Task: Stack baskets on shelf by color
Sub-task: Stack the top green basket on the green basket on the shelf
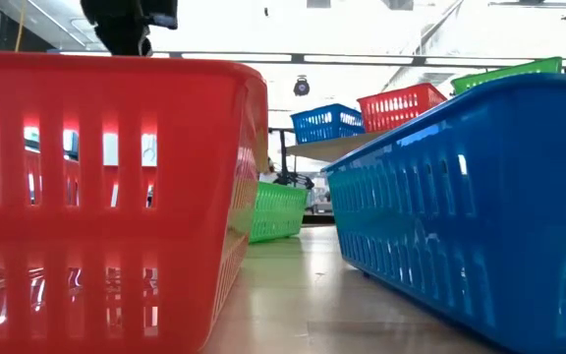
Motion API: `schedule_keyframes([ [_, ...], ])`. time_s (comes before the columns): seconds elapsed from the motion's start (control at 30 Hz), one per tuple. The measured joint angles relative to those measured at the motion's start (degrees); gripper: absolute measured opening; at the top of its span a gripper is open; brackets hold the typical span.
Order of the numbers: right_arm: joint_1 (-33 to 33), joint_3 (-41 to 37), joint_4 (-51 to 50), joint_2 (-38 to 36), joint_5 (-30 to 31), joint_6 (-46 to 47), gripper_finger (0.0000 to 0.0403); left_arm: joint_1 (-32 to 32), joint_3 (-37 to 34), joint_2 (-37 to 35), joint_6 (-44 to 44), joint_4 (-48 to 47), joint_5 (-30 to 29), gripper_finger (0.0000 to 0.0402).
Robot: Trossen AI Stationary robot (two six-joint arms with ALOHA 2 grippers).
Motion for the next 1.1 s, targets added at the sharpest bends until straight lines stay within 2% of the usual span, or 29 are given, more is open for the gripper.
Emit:
schedule_keyframes([
  [0.2, -0.03, 0.0, 4.01, 4.44, -0.43, -16.53, 0.0075, -1.54, -3.04, -4.23, -2.81, 0.35, 0.85, 0.0186],
  [0.5, -0.03, 0.0, 8.4, 9.54, -0.39, -42.34, 0.0075, -3.04, -3.35, -8.65, -6.07, 0.41, 0.82, 0.0186],
  [0.67, -0.6, 0.0, 9.41, 12.03, -0.45, -50.43, 0.0081, -3.38, -3.35, -9.59, -7.42, 0.42, 0.8, 0.0186],
  [0.93, -1.43, 0.0, 9.54, 16.53, 0.1, -64.69, 0.012, -3.38, -3.36, -9.65, -8.15, 0.42, 0.8, 0.0186],
  [1.1, -2.04, 0.0, 9.65, 19.21, -0.01, -72.97, 0.0123, -3.38, -3.36, -9.63, -8.14, 0.42, 0.78, 0.0186],
])
